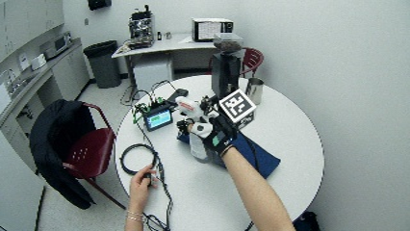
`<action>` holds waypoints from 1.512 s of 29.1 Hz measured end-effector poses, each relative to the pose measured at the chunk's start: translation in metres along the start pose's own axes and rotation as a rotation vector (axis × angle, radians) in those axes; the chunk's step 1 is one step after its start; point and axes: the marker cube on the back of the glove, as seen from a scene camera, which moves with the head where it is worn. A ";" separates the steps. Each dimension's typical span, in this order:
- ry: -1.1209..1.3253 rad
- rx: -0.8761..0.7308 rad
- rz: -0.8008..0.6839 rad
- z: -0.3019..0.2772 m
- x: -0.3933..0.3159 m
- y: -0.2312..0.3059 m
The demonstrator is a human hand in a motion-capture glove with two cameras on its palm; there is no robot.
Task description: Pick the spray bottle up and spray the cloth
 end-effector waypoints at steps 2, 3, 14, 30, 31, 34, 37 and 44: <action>-0.016 0.007 0.009 0.009 0.012 0.002; -0.020 0.013 0.014 0.013 0.018 0.003; -0.057 0.130 -0.019 0.028 0.043 0.006; 0.006 0.104 -0.071 0.032 0.050 0.008; 0.013 0.101 -0.075 0.033 0.051 0.011; 0.013 0.098 -0.080 0.031 0.052 0.018; 0.023 0.089 -0.081 0.024 0.051 0.026; 0.065 0.055 -0.072 -0.002 0.053 0.061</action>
